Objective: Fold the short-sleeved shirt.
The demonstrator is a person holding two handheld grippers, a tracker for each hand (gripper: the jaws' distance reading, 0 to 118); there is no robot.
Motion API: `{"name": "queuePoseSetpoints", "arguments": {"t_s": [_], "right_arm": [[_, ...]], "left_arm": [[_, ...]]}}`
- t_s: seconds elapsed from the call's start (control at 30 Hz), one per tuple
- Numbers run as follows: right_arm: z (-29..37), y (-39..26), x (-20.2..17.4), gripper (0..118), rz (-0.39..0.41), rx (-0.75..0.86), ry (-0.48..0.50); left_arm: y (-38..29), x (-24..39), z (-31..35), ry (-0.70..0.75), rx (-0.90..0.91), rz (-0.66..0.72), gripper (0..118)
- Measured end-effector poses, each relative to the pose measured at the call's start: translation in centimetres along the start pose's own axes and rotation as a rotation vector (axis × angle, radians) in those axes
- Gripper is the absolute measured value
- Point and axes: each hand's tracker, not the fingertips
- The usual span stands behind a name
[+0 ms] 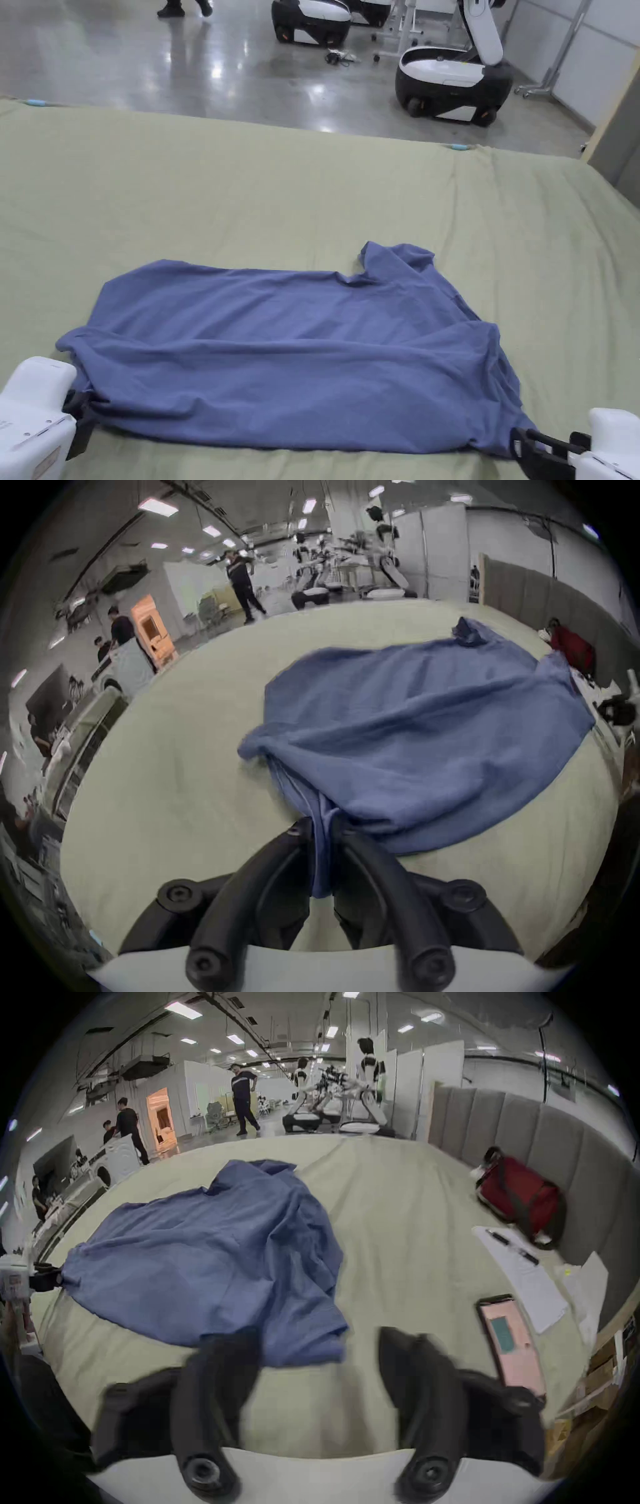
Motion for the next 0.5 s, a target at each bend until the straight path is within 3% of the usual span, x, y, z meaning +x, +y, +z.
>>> {"name": "queuePoseSetpoints", "arguments": {"t_s": [0.1, 0.2, 0.23, 0.27, 0.3, 0.33, 0.4, 0.5], "right_arm": [[-3.0, 0.4, -0.1, 85, -0.003, -0.028, 0.071], [-6.3, -0.1, -0.1, 84, 0.035, -0.174, 0.030], [-5.9, 0.0, -0.2, 80, 0.024, -0.129, 0.027], [-5.1, 0.2, -0.1, 67, 0.034, -0.104, 0.031], [-4.4, 0.4, -0.1, 20, 0.028, -0.087, 0.057], [-3.5, 1.0, -0.6, 13, 0.017, -0.087, 0.082], [-2.7, 1.6, -0.9, 13, 0.056, -0.110, 0.074], [-0.1, 2.6, -0.1, 13, 0.035, -0.052, 0.096]], "left_arm": [[0.5, -0.3, 0.7, 0.001, -0.026, -0.003, 9], [0.4, -0.3, 0.6, 0.009, -0.032, 0.001, 9], [0.3, -0.7, 0.3, 0.012, -0.033, 0.005, 9], [0.2, -0.8, 0.2, 0.009, -0.038, 0.011, 9], [0.2, -0.8, 0.2, -0.001, -0.050, 0.021, 9], [0.2, -0.7, 0.2, -0.003, -0.053, 0.018, 9], [0.3, -1.1, 0.2, 0.002, -0.054, 0.006, 8], [1.3, -1.6, 2.4, -0.017, 0.010, 0.009, 7]]}}
